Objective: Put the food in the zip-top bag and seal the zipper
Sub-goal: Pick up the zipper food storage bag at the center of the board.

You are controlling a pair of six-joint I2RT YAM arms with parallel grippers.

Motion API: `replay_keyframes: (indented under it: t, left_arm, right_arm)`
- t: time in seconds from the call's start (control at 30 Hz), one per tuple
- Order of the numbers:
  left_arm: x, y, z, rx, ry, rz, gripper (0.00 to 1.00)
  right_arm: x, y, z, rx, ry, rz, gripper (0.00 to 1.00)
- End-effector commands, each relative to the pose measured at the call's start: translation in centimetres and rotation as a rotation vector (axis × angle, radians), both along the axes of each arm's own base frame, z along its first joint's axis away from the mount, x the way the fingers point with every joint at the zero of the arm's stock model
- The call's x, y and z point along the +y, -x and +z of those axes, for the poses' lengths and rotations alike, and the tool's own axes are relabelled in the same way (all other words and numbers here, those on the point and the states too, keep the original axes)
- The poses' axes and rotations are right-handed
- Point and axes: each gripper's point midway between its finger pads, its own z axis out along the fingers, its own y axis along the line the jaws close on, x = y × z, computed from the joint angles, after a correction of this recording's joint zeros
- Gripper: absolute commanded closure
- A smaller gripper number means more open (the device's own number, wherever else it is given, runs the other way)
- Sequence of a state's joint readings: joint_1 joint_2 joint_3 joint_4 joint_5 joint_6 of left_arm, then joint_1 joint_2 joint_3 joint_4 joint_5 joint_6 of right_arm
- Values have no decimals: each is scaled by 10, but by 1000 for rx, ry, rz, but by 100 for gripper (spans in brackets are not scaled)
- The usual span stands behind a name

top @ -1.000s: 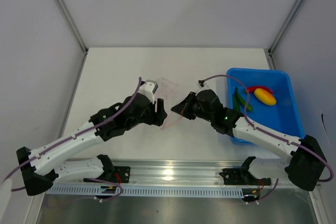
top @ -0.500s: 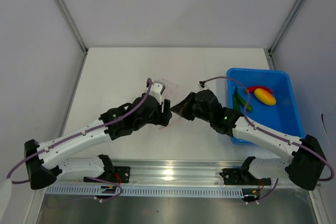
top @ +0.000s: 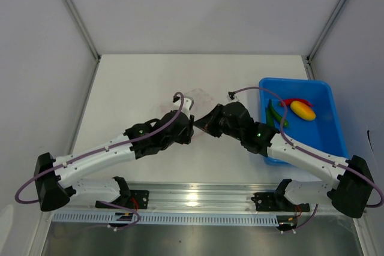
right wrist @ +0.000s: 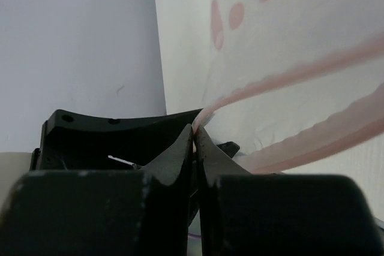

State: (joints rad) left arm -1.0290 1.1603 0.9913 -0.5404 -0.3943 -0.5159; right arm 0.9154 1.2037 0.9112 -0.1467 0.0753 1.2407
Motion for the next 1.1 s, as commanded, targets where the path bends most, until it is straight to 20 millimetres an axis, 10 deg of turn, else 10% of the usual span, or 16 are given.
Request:
replay_keyframes:
  t: [0.0, 0.13, 0.3, 0.6, 1.07]
  left_arm:
    - [3, -10, 7, -44, -17, 44, 65]
    - [-2, -13, 11, -36, -30, 48, 97]
    - [-8, -14, 9, -12, -28, 54, 99]
    - [-8, -15, 12, -2, -27, 78, 99]
    - [-19, -1, 32, 24, 99, 17, 99]
  right_arm:
    - [1, -1, 27, -53, -30, 2, 89]
    - [-3, 2, 20, -74, 29, 22, 64]
    - [-40, 4, 16, -120, 194, -19, 30]
    - [-115, 31, 3, -139, 329, -100, 35]
    - [-95, 18, -50, -42, 261, -90, 35]
